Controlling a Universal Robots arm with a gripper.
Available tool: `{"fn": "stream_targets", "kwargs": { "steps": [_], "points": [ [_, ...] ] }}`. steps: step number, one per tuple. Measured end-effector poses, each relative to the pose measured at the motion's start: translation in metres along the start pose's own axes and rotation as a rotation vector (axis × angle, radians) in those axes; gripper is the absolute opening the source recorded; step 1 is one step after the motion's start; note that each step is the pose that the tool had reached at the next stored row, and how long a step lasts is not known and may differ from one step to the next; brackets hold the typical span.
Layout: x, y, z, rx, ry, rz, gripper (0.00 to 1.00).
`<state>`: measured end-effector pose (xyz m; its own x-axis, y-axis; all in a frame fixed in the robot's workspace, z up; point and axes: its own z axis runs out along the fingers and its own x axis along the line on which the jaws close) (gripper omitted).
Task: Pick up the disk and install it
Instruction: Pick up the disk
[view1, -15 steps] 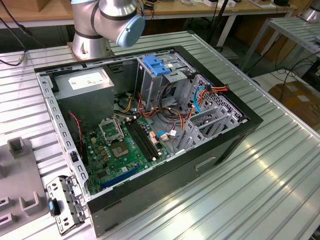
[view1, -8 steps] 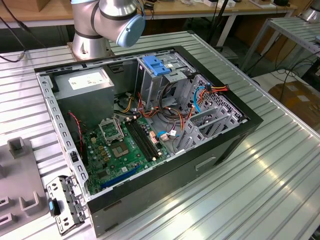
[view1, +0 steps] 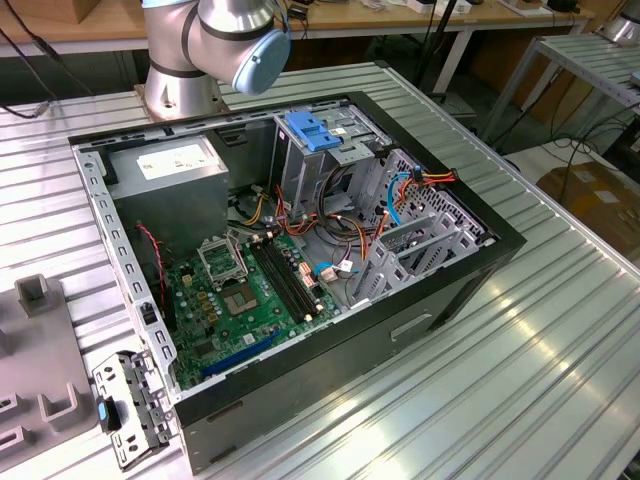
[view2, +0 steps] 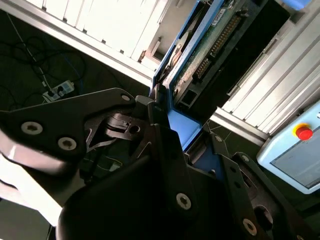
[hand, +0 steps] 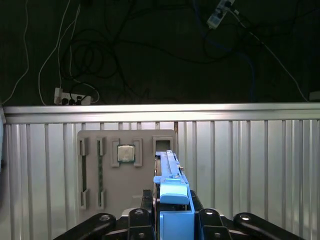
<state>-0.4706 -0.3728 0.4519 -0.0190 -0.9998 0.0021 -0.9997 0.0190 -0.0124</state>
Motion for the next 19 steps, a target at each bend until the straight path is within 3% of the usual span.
{"fn": "stream_targets", "kwargs": {
  "steps": [7,19],
  "points": [
    [0.0000,-0.0002,-0.0134,-0.0005,0.0000,0.000,0.37],
    [0.0001,-0.0006,-0.0419,-0.0024,-0.0005,0.000,0.37]
  ]
}}
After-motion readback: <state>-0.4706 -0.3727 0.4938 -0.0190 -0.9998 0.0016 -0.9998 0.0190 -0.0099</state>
